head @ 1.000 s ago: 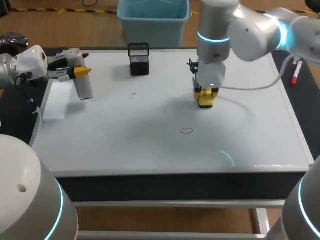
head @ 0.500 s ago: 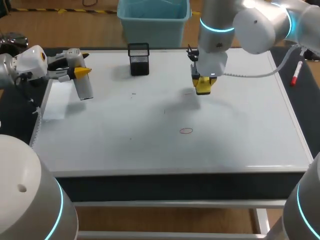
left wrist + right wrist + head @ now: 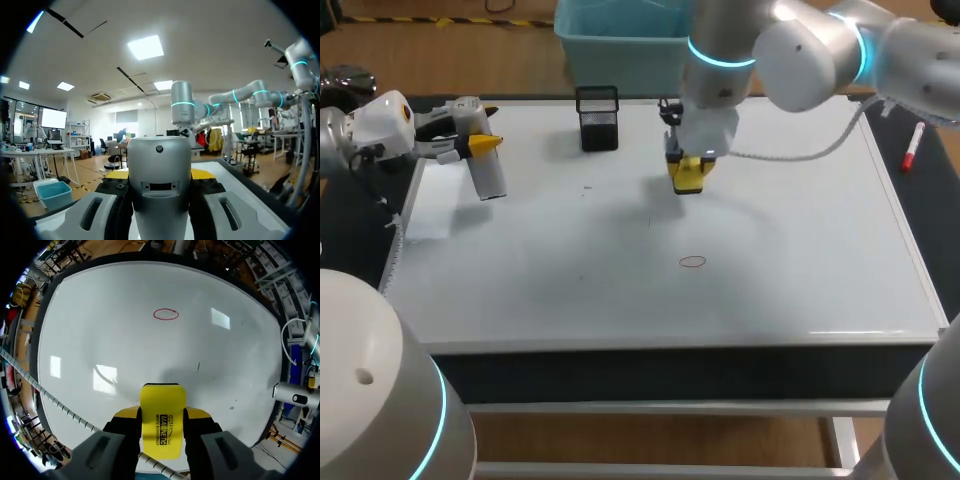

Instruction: Pick up the inspection probe, press it on each red-marked spot on the whiteboard one by one, put down the probe, pick up the eraser, and wipe off all the red marks.

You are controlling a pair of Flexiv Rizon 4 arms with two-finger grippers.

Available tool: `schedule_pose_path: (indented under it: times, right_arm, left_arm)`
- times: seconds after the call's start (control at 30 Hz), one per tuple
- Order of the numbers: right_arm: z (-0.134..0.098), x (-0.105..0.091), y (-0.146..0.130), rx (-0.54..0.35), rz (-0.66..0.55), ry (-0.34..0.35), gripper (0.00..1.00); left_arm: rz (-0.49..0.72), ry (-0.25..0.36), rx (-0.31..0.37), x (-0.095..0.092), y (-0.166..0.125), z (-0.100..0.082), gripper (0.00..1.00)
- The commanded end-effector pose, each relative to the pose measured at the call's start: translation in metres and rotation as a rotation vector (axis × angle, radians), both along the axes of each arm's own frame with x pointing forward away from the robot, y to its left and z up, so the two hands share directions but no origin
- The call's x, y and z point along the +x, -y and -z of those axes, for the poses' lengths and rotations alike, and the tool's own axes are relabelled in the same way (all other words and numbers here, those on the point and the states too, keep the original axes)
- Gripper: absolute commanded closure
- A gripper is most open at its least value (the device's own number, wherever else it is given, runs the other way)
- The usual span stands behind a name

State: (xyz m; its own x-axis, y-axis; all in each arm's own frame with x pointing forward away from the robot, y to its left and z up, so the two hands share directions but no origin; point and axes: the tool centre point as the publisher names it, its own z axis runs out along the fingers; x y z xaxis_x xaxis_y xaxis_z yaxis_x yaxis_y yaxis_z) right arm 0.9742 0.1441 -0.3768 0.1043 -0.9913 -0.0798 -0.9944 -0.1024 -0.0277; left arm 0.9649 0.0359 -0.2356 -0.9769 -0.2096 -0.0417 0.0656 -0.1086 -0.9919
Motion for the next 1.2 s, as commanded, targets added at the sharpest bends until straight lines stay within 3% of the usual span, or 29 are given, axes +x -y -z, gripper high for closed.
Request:
schedule_pose_path:
  times: [0.03, 0.6, 1.2]
  right_arm:
    - [0.014, 0.012, -0.015, -0.025, 0.000, -0.025, 1.00]
    - [0.036, 0.001, -0.005, -0.068, 0.005, -0.035, 1.00]
    - [0.048, 0.001, 0.029, -0.060, 0.073, -0.075, 1.00]
  left_arm:
    - [-0.004, 0.002, 0.001, -0.001, 0.001, -0.001, 1.00]
    - [-0.004, 0.002, 0.001, -0.001, 0.001, -0.001, 1.00]
    - [-0.004, 0.002, 0.001, -0.001, 0.001, -0.001, 1.00]
